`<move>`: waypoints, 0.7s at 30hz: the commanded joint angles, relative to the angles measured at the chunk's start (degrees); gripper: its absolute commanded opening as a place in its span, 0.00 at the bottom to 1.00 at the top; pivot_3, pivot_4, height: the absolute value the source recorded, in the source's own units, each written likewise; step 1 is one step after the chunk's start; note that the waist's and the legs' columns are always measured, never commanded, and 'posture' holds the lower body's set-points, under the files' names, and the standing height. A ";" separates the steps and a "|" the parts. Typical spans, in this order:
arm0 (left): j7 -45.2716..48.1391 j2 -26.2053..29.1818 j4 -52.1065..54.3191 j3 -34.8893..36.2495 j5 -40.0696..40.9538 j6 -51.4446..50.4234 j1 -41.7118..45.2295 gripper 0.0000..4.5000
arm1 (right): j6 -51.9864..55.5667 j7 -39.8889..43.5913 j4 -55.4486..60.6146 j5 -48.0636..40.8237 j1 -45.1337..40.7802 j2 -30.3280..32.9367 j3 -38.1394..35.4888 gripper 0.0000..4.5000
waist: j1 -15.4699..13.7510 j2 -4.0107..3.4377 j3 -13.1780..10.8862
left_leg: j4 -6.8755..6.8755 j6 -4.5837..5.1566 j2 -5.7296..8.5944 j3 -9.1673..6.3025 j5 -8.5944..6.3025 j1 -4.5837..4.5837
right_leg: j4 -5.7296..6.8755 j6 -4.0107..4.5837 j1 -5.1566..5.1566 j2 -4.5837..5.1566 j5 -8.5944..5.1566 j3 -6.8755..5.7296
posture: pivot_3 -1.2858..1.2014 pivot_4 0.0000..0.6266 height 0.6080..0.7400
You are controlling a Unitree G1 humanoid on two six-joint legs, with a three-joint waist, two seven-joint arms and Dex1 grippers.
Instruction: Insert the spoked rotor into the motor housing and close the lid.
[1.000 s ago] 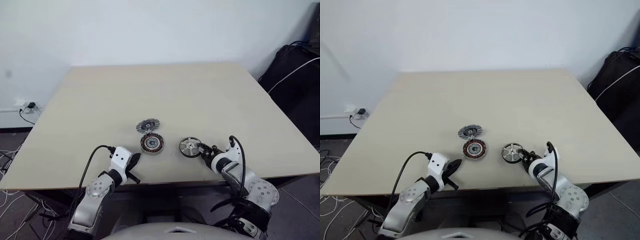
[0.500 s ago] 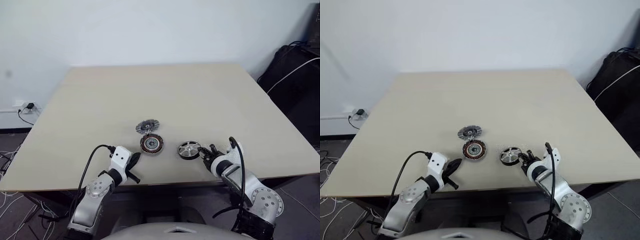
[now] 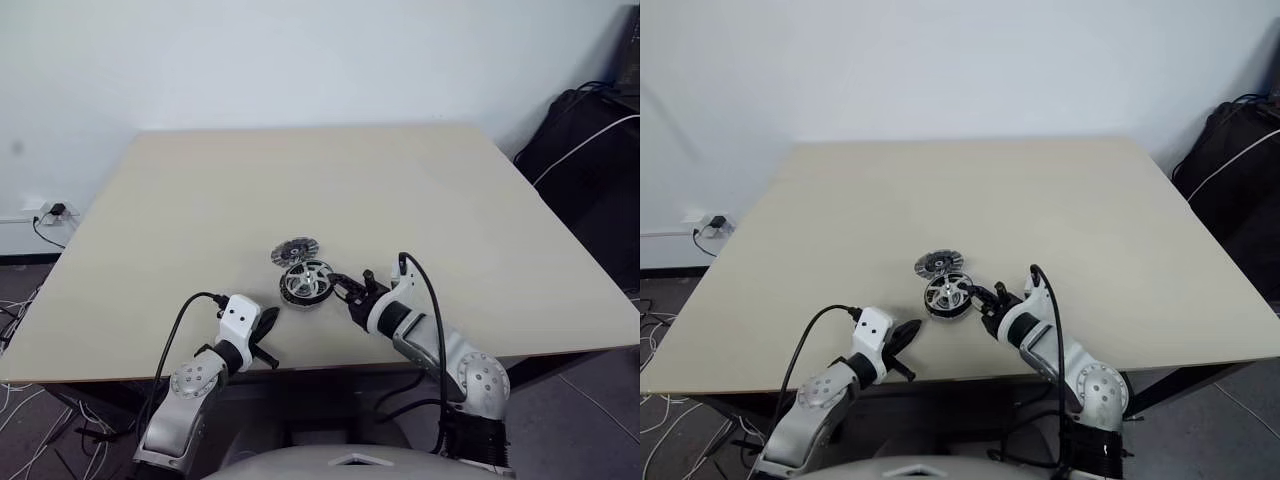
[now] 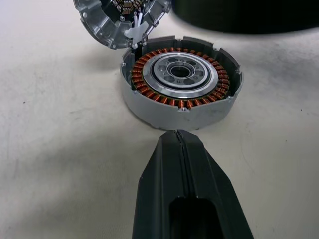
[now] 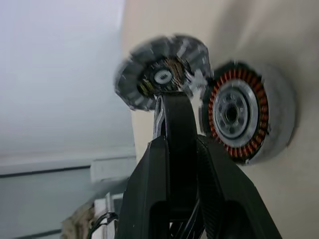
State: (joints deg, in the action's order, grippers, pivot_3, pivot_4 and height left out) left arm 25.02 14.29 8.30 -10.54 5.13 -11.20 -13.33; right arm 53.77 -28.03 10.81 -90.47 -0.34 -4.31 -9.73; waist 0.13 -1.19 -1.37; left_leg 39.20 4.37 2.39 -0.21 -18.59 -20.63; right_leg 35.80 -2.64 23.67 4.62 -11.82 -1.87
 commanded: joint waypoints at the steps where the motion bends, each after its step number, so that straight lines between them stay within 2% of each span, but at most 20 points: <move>1: -0.32 0.41 3.81 0.85 0.43 0.02 -0.28 0.00 | -1.16 4.46 -2.82 1.04 -2.33 0.18 1.07 0.09 | 0.01 0.00 0.00 | 0.00 0.00 0.00 0.00 0.00 0.00 | 0.01 0.01 0.01 0.00 0.00 0.01 | 0.52 0.00 1.00; 12: -0.64 0.56 4.53 1.36 0.28 -0.23 -0.83 0.00 | -2.18 16.61 -18.30 11.70 -9.23 3.70 -0.80 0.09 | 0.01 -0.01 0.00 | 0.00 -0.01 0.01 0.00 0.00 -0.01 | 0.02 0.02 0.01 0.03 0.01 0.00 | 0.52 0.00 1.00; 21: -0.55 0.54 4.35 1.35 0.34 0.04 -0.35 0.00 | -2.01 24.31 -25.42 18.90 -13.59 3.28 -2.54 0.09 | 0.38 -0.07 0.05 | 0.01 -0.12 -0.01 0.00 0.06 0.03 | 0.06 0.12 0.01 0.04 0.10 0.00 | 0.52 0.00 1.00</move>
State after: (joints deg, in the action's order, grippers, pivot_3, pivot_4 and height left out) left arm 24.63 14.84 9.79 -9.55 5.16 -11.94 -14.46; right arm 51.74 -5.19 -14.31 -72.34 -12.66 -0.67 -11.99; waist 0.51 -1.26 -1.32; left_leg 39.21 4.25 2.39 -0.21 -18.53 -20.59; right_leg 35.86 -2.52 23.68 4.66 -11.72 -1.87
